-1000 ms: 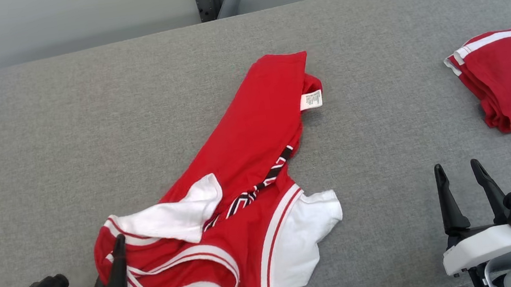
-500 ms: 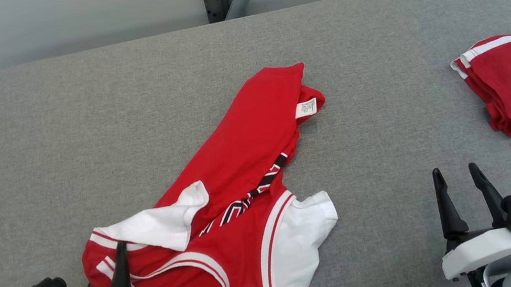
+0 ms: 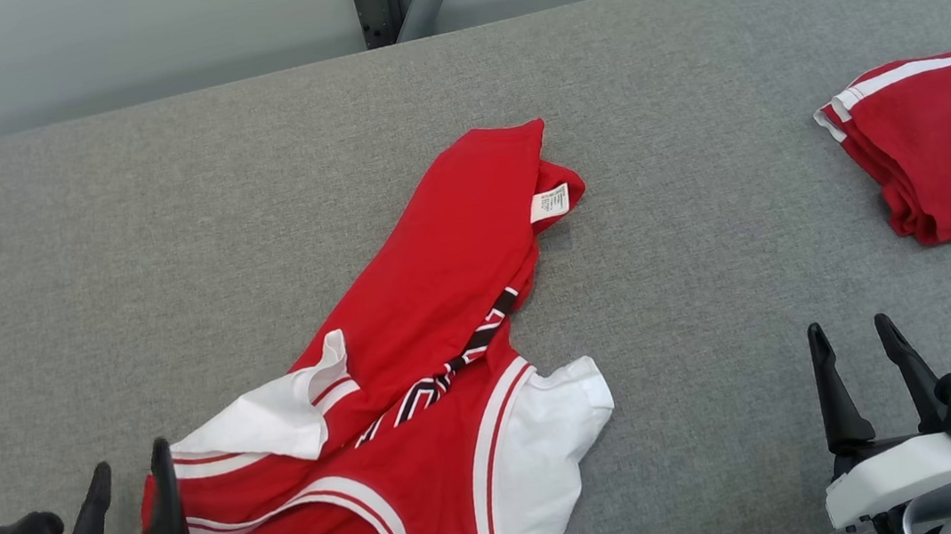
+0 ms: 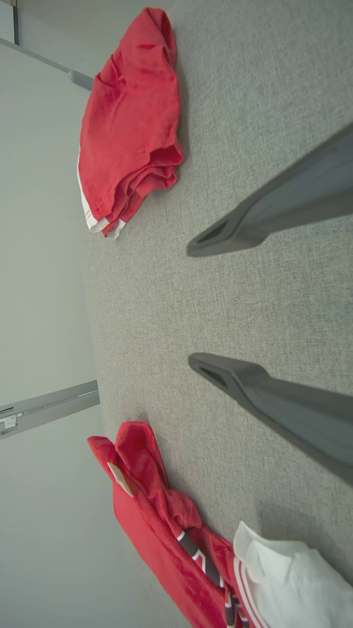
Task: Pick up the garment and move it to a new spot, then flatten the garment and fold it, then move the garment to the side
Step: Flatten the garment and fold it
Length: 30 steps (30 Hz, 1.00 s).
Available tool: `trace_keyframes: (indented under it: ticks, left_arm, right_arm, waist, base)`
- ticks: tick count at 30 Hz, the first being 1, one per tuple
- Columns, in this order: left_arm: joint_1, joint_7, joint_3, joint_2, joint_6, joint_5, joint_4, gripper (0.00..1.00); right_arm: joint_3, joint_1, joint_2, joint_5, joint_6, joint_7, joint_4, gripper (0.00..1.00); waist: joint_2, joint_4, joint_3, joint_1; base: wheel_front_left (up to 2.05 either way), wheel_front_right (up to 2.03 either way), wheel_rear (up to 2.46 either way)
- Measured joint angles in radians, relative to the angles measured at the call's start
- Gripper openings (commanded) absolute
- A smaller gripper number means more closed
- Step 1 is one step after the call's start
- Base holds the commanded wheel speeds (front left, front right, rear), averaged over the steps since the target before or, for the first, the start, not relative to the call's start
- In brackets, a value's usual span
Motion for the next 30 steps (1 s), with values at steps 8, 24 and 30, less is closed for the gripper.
trace_keyframes:
  ticks: [8,24,30]
  left_arm:
    - [0.01,0.142,-0.108,0.037,0.075,0.089,-0.328,1.0]
    - [-0.126,0.339,-0.224,0.052,0.124,0.186,-0.285,1.0]
    - [-0.144,0.4,-0.243,0.061,0.115,0.183,-0.26,0.49]
  right_arm:
    - [0.003,-0.001,0.0,0.009,0.0,0.0,0.001,1.0]
    - [0.021,-0.014,0.0,0.028,0.0,0.0,0.011,1.0]
    - [0.016,-0.015,0.0,0.035,0.0,0.0,0.013,1.0]
  waist:
    - [0.0,0.001,0.007,0.0]
    - [0.0,-0.051,0.021,0.0]
    - [0.0,-0.07,0.026,0.0]
  base:
    - [0.0,0.0,0.0]
    - [0.0,0.0,0.0]
    - [0.0,0.0,0.0]
